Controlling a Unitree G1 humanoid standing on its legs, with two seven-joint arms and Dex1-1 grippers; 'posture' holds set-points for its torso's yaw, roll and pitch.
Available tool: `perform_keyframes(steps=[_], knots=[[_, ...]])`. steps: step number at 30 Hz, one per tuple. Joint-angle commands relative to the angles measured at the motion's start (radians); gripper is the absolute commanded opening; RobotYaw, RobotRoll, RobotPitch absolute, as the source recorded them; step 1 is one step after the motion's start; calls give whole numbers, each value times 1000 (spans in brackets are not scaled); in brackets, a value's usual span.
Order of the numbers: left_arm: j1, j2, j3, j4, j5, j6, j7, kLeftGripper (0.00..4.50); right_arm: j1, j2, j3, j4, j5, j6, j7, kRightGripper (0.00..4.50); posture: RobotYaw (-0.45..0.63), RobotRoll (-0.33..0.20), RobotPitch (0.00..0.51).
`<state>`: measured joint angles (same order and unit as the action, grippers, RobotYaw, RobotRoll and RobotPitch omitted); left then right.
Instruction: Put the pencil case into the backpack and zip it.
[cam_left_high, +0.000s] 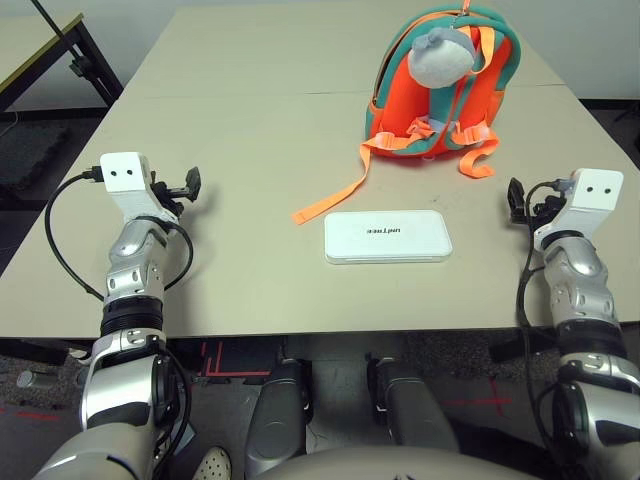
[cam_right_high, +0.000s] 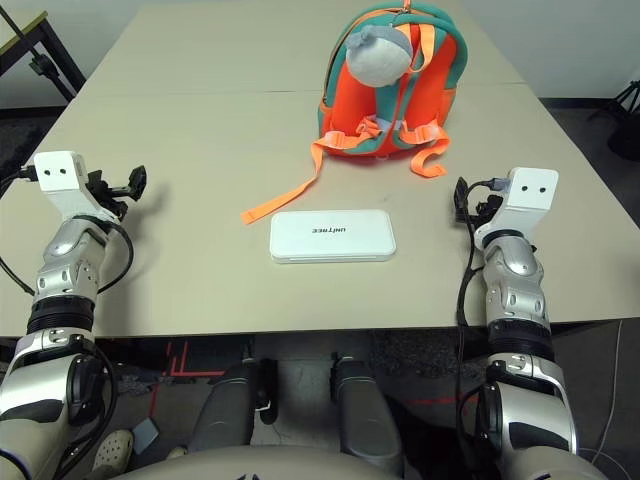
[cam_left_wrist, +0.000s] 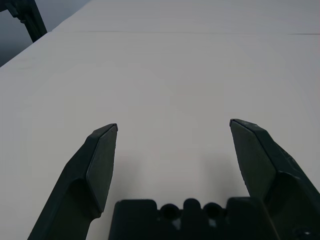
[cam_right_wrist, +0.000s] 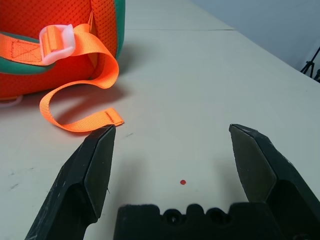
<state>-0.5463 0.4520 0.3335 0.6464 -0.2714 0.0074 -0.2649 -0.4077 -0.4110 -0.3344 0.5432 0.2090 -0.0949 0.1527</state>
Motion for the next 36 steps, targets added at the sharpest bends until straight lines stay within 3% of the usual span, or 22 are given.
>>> perform_keyframes(steps=[1,10,14,20,25,31,36], knots=[[-9,1,-3,9,10,-1,0,4500,12,3,-9,-13,-2,-16,-9,4479,-2,0,151],[-4,5,-1,-13,-1,20,-15,4500,8,1,-3,-8,-4,-16,-9,4479,14,0,150],[-3,-6,0,-79,-44,128,-37,4500,2,-4,-2,9,-4,-20,-1,4479,25,0,151],[-1,-1,1,-261,-172,416,-121,4500,-19,-1,10,23,-7,-16,13,4479,30,0,153],[-1,2,26,-444,-375,834,-133,4500,-21,6,25,22,-11,-12,34,4479,28,0,151],[-39,-9,93,-484,-548,1142,-104,4500,-15,14,32,20,-11,-1,46,4479,17,0,139],[-72,-30,120,-460,-637,1349,-84,4500,-14,4,45,22,-18,10,66,4479,8,0,133]])
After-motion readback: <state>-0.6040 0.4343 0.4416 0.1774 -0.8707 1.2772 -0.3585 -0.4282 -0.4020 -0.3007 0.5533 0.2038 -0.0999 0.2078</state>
